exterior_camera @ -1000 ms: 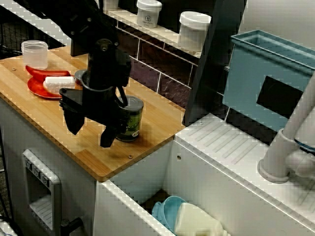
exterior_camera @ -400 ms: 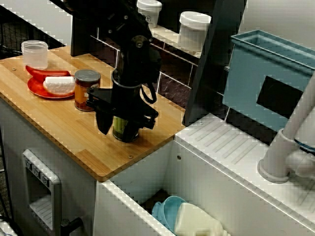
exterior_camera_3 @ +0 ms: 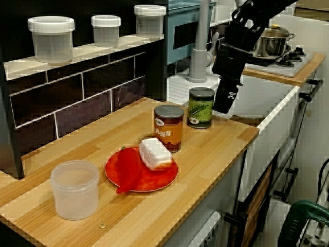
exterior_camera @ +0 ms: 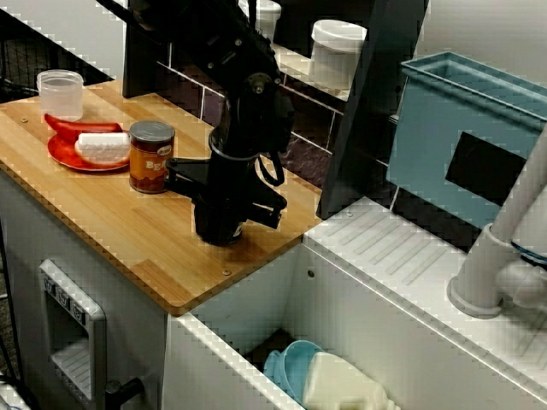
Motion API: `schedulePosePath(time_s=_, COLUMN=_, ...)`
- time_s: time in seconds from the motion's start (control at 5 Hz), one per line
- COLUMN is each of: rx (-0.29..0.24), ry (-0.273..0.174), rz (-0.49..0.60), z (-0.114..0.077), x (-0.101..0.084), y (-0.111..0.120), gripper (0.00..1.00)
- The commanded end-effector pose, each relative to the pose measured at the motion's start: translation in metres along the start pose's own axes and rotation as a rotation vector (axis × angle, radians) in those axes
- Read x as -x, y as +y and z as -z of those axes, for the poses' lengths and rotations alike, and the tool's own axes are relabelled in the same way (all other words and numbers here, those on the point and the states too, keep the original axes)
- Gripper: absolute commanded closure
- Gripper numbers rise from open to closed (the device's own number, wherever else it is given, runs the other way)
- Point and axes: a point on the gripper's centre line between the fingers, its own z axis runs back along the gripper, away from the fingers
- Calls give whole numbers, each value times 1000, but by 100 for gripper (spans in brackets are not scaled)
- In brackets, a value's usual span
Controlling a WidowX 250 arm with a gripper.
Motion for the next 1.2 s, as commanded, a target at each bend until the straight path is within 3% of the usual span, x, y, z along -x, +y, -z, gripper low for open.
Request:
schedulePosePath(time_s=0.0, rx=1, ry=-51, rz=-63, z=8, x=-32, y=-3, gripper=100)
schedulePosePath(time_s=0.6, rx=-10, ry=-39, rz=-86, z=7, x=-79, y=-11, gripper=100)
schedulePosePath(time_s=1.0, rx=-22, ry=-40, rz=-85, z=7, x=-97, y=2, gripper=100)
